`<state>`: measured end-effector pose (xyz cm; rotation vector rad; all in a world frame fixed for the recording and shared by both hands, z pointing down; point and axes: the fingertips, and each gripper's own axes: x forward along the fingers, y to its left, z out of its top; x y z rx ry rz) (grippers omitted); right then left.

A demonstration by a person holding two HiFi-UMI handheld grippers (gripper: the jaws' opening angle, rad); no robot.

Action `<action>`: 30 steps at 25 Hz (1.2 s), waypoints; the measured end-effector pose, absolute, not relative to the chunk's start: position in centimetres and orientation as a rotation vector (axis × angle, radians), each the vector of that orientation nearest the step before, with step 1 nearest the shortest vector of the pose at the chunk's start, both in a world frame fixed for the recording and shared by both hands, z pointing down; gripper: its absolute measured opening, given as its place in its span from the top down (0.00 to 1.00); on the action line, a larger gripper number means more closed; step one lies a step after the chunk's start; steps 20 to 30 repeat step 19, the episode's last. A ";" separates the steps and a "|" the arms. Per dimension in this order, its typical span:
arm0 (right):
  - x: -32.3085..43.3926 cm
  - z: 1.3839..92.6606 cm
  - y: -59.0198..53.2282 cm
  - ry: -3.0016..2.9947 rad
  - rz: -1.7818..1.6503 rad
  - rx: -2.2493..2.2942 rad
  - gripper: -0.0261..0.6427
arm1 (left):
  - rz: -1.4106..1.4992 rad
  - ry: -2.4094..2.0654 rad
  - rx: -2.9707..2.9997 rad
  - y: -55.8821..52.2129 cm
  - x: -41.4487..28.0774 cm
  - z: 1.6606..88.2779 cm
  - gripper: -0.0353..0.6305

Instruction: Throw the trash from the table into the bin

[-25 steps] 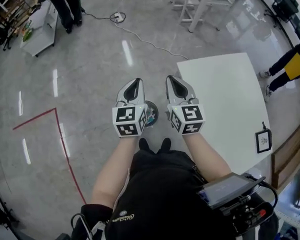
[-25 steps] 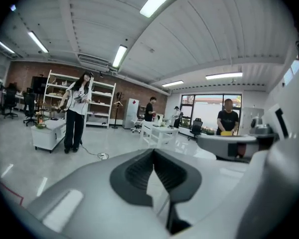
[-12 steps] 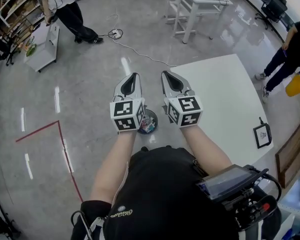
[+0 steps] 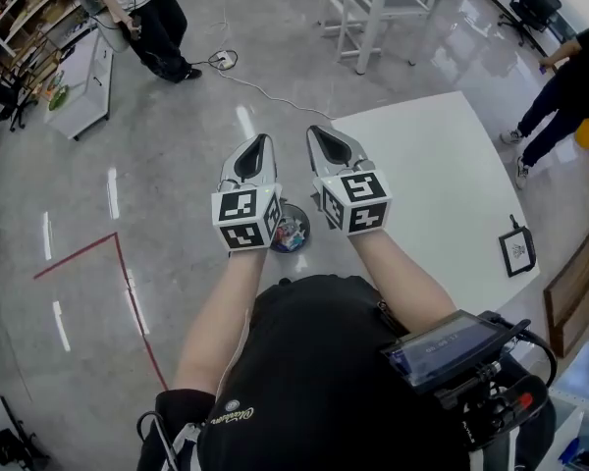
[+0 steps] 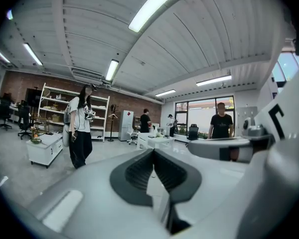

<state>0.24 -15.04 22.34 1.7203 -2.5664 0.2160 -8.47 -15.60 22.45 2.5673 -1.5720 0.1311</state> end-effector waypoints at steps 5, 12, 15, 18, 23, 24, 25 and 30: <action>0.1 22.4 -15.0 -2.565 0.224 1.716 0.96 | 0.139 -1.573 2.585 -15.5 -8.0 22.2 0.94; -0.1 22.4 -15.1 -2.568 0.220 1.707 0.96 | 0.135 -1.572 2.585 -15.7 -7.9 22.2 0.94; 0.0 22.4 -15.2 -2.567 0.219 1.710 0.96 | 0.133 -1.569 2.582 -15.8 -7.8 22.2 0.94; 0.0 22.4 -15.3 -2.564 0.221 1.710 0.96 | 0.132 -1.566 2.579 -15.9 -7.9 22.3 0.94; 0.0 22.4 -15.4 -2.564 0.221 1.710 0.96 | 0.130 -1.565 2.578 -15.9 -7.9 22.3 0.94; 0.0 22.4 -15.4 -2.564 0.221 1.710 0.96 | 0.130 -1.565 2.578 -15.9 -7.9 22.3 0.94; 0.0 22.4 -15.4 -2.564 0.221 1.710 0.96 | 0.130 -1.565 2.578 -15.9 -7.9 22.3 0.94; 0.0 22.4 -15.4 -2.564 0.221 1.710 0.96 | 0.130 -1.565 2.578 -15.9 -7.9 22.3 0.94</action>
